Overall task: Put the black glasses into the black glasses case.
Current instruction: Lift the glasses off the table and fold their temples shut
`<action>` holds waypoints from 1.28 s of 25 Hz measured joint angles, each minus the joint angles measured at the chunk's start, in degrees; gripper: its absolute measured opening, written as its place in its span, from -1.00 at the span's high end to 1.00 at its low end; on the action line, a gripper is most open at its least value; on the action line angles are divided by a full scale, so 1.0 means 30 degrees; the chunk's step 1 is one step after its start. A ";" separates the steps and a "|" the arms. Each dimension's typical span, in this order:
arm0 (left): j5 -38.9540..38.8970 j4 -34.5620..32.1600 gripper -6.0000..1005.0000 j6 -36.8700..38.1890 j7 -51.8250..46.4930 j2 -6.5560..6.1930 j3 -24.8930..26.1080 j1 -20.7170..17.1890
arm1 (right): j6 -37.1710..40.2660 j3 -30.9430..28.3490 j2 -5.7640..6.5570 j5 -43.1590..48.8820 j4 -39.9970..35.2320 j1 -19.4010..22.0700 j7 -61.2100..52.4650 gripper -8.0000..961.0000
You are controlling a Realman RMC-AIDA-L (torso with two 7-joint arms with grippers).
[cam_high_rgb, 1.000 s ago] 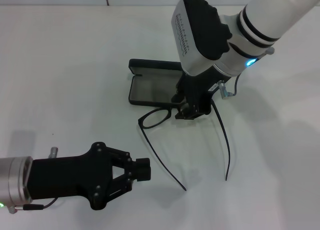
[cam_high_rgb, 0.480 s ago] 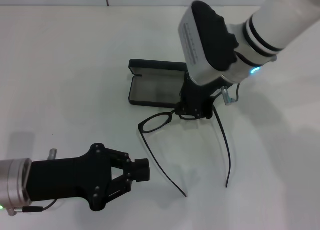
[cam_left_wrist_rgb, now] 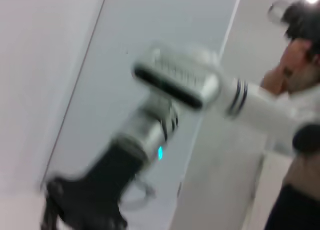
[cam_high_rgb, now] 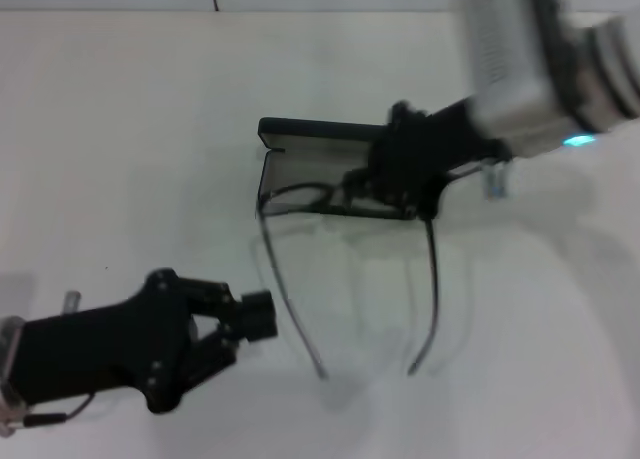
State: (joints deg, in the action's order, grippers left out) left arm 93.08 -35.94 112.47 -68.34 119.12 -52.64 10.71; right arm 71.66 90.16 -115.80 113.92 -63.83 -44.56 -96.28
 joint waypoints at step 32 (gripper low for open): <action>-0.8111 0.3636 0.90 0.0205 0.1480 0.0202 -0.3619 0.4098 | 0.5149 -0.4411 -0.0010 -1.3712 0.3902 0.5430 0.7955 0.93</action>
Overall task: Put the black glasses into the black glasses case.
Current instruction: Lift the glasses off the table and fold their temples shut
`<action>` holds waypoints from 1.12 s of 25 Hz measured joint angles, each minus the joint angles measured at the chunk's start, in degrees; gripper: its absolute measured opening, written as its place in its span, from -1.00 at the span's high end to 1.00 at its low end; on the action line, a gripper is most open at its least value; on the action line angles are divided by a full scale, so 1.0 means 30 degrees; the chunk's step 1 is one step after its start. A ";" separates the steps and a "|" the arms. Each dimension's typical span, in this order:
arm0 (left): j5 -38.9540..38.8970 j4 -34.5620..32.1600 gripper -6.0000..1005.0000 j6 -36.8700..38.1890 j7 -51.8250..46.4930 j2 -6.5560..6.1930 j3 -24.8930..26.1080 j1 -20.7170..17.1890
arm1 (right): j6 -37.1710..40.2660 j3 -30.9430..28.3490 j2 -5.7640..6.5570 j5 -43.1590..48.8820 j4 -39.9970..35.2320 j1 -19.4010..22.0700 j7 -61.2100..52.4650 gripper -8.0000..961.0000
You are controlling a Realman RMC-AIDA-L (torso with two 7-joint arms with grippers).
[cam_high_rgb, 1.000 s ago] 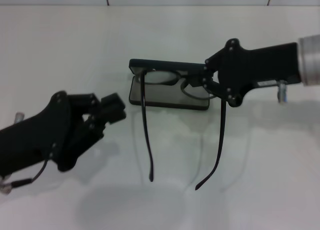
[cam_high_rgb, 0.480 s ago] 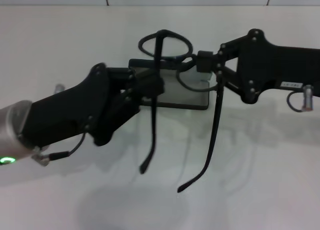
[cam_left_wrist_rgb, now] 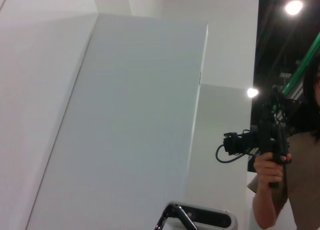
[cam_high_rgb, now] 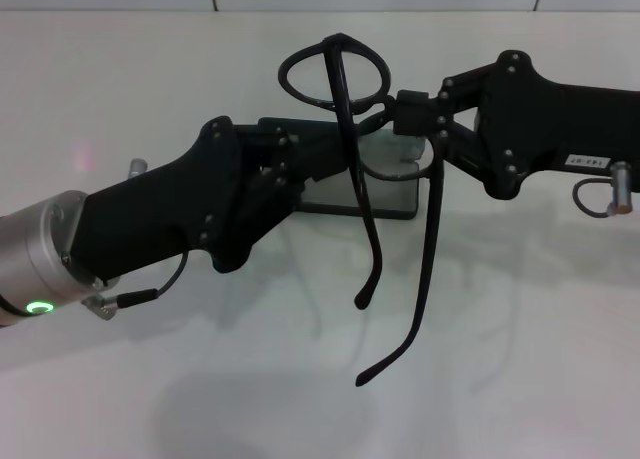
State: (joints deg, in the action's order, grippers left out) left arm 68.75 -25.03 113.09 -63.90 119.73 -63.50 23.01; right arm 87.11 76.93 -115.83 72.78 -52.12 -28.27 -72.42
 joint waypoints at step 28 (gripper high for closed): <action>-0.0049 0.2242 0.91 -0.0605 0.1195 0.0021 -0.0031 0.1285 | 0.0645 0.0409 -0.0121 -0.1020 0.3159 -0.2165 0.1260 0.92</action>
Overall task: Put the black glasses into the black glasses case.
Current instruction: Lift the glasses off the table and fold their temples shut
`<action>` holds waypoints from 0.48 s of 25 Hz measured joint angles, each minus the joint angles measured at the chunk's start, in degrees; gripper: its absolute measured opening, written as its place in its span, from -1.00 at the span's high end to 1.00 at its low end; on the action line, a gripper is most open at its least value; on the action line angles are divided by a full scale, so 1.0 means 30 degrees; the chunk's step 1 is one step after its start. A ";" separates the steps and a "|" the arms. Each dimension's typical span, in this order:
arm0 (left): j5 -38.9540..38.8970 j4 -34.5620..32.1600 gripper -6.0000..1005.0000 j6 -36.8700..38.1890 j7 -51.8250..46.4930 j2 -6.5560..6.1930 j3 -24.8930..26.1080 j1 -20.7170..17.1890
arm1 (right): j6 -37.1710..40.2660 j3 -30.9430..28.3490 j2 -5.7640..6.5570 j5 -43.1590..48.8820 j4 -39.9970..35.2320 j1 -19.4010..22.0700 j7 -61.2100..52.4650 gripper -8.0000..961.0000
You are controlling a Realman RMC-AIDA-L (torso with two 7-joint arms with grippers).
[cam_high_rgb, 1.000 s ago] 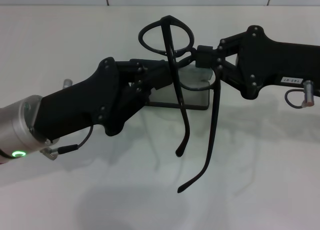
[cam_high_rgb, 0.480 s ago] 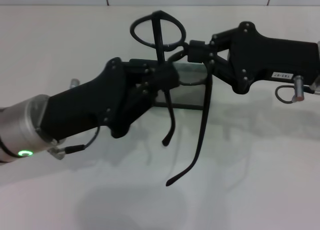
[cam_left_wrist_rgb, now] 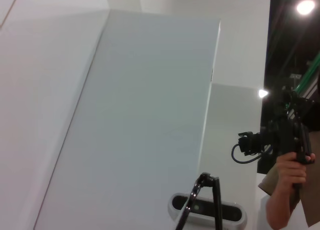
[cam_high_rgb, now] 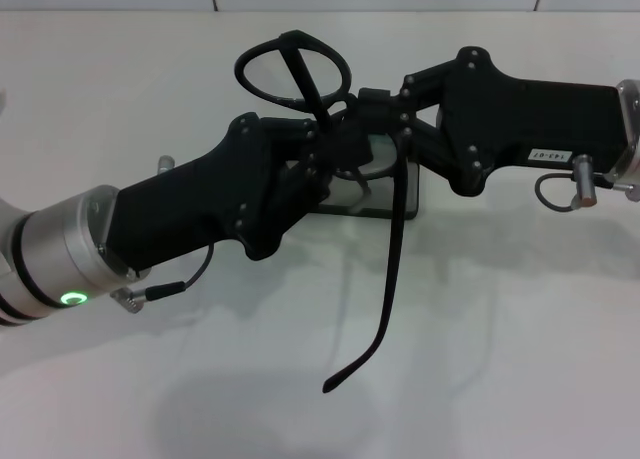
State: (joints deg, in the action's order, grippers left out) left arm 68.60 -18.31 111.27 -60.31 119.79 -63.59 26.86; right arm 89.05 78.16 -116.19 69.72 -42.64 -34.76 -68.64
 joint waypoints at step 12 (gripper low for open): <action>-0.0212 0.0035 0.91 -0.0298 0.0007 0.0071 0.0132 -0.0058 | 0.0250 0.0019 0.0001 -0.0024 0.0172 0.0021 0.0147 0.92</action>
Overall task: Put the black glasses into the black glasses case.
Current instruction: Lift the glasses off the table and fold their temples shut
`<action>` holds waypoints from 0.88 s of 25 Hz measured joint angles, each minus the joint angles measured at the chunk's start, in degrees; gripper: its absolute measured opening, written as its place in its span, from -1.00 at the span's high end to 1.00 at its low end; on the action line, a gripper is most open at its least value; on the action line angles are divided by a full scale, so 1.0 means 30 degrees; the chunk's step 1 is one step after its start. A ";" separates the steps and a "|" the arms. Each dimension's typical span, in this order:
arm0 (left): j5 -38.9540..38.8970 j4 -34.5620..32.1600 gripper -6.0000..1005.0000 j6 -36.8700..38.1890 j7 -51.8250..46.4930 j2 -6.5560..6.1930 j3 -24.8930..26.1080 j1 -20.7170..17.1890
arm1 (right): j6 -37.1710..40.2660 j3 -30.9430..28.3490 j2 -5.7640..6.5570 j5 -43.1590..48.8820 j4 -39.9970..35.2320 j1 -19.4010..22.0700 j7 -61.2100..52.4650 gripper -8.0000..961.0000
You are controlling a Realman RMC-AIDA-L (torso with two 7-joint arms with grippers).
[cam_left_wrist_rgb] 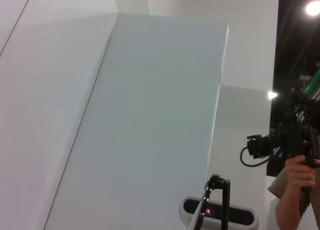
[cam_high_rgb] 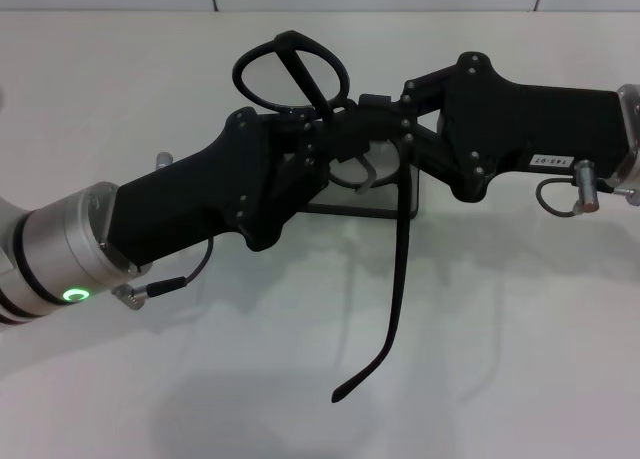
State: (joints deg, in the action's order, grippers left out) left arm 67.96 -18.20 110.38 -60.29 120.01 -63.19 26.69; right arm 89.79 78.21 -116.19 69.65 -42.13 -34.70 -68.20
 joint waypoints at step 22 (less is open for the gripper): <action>0.1864 -0.0071 0.91 0.1404 0.0433 -0.0363 -0.0167 -0.1197 | 0.5966 -0.4170 0.0159 -0.3886 0.0833 0.0017 -0.0252 0.91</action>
State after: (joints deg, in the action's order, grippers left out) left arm 73.56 -18.41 114.59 -58.99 118.92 -63.69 23.10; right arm 107.69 65.71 -115.71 57.99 -39.63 -34.65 -68.95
